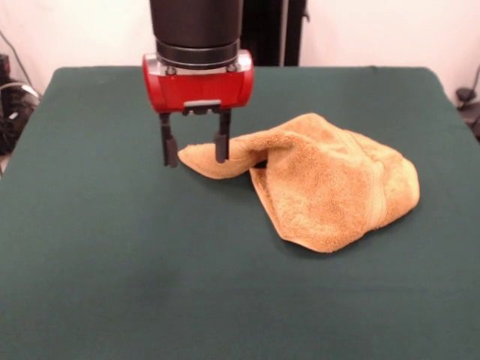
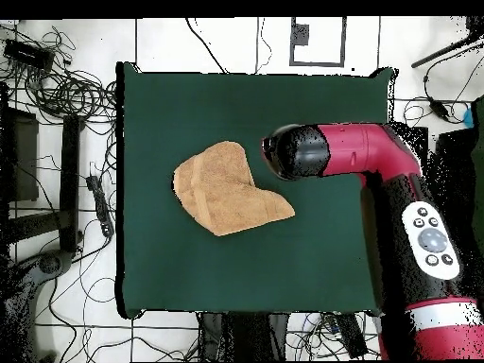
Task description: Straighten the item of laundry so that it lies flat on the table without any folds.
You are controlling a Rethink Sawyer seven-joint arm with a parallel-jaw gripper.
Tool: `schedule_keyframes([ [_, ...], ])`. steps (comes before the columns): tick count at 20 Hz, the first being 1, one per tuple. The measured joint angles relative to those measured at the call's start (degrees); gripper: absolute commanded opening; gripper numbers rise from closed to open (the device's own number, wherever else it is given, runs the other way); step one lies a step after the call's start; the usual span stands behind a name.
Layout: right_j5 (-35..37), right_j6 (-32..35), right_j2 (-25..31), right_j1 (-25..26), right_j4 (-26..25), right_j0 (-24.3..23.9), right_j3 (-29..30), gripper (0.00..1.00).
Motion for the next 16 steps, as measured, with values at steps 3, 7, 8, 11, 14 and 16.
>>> schedule_keyframes([
  [3,0.0,0.0,0.0,0.0,-0.1,0.6,0.3,1.00],
  [7,0.0,0.0,0.0,0.0,-0.1,1.0,0.6,1.00],
  [8,0.0,0.0,0.0,0.0,-0.1,1.0,0.6,1.00],
  [11,0.0,0.0,0.0,0.0,-0.2,1.0,0.7,1.00],
  [14,0.0,0.0,0.0,0.0,-0.2,1.1,0.8,1.00],
  [16,0.0,0.0,0.0,0.0,-0.2,1.1,0.7,1.00],
])
